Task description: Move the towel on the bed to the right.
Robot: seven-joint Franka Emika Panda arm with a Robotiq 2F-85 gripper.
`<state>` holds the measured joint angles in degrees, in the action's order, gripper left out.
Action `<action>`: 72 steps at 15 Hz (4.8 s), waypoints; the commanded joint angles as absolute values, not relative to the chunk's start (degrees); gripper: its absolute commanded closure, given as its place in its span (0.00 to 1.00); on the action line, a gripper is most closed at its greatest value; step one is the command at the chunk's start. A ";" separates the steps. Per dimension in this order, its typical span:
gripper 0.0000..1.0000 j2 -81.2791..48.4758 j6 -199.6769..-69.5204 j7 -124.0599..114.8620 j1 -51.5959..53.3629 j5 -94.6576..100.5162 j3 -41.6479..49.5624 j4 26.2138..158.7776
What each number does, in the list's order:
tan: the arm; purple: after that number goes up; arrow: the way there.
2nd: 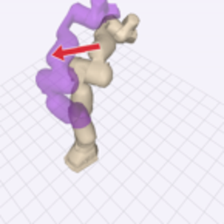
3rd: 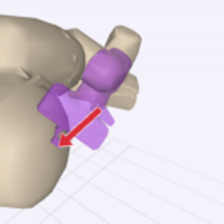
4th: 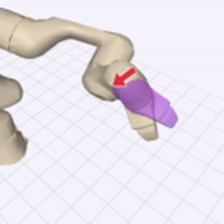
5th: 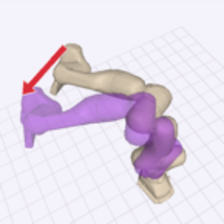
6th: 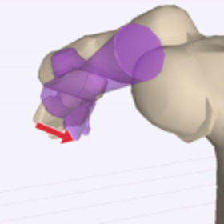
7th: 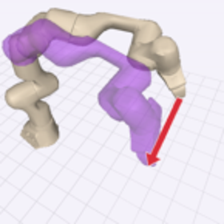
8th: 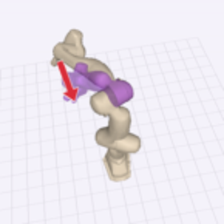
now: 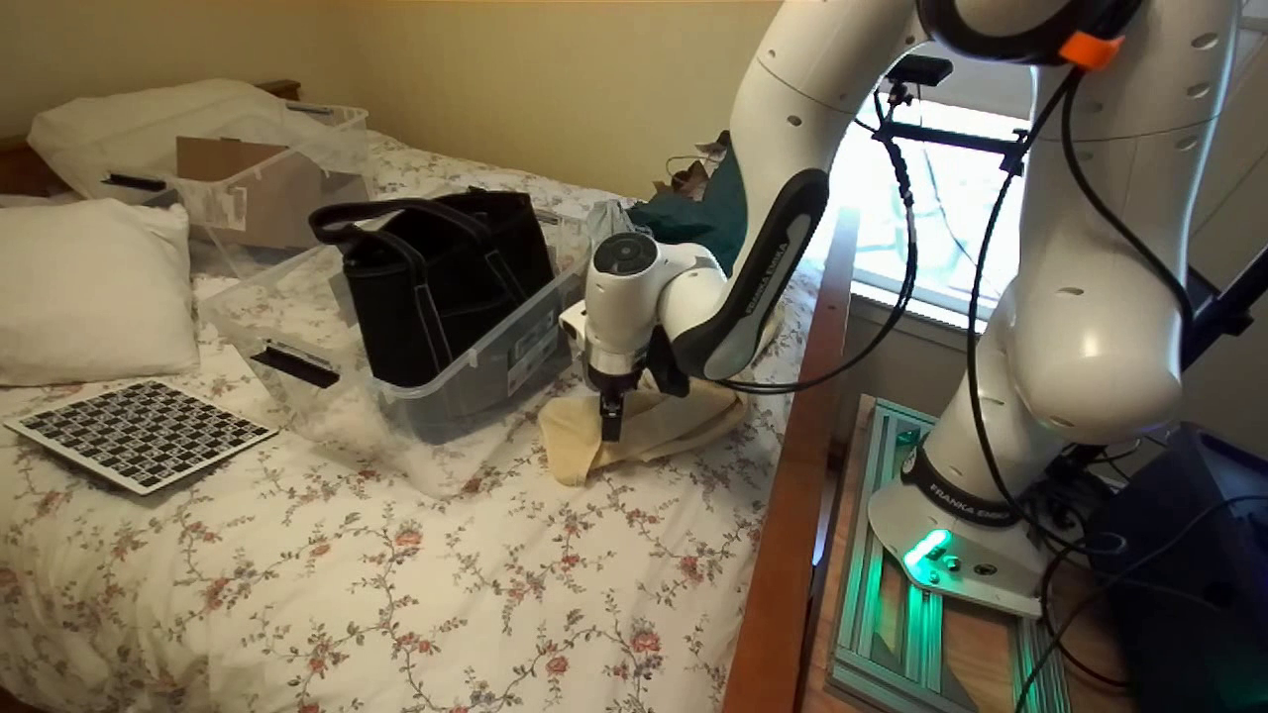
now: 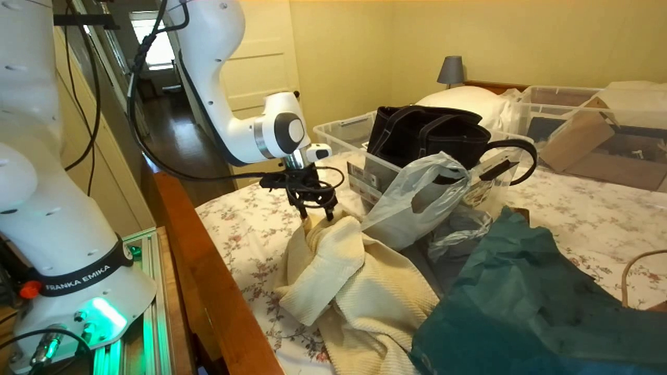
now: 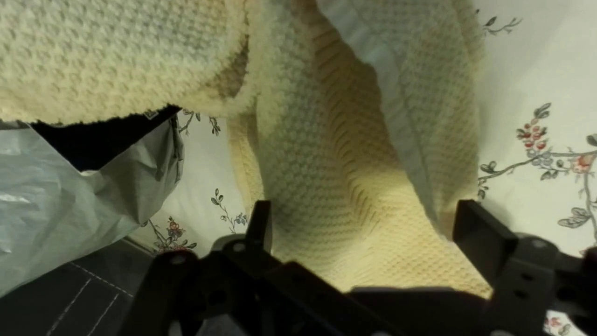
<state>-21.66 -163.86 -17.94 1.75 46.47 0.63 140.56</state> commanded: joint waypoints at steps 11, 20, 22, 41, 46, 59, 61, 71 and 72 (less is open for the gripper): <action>0.76 -24.03 -162.97 -20.37 2.58 48.60 2.74 137.57; 1.00 -7.47 -151.31 -32.78 7.06 55.54 8.68 139.81; 0.74 -7.70 -150.92 -29.73 6.70 53.41 7.71 140.62; 0.00 -32.95 -166.67 -14.36 2.52 46.84 2.66 134.62; 0.41 -36.58 -165.58 -13.77 2.16 45.80 2.61 132.15; 0.95 -12.74 -154.03 -29.40 8.83 49.48 8.04 140.13; 0.95 -9.15 -147.23 -34.39 10.28 53.41 9.65 140.04; 0.95 -5.72 -120.78 -54.15 3.54 55.30 5.74 137.00; 0.95 -6.23 -119.81 -56.25 2.87 54.45 5.73 136.85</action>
<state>-5.63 -124.21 -50.57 5.04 55.20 6.99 137.68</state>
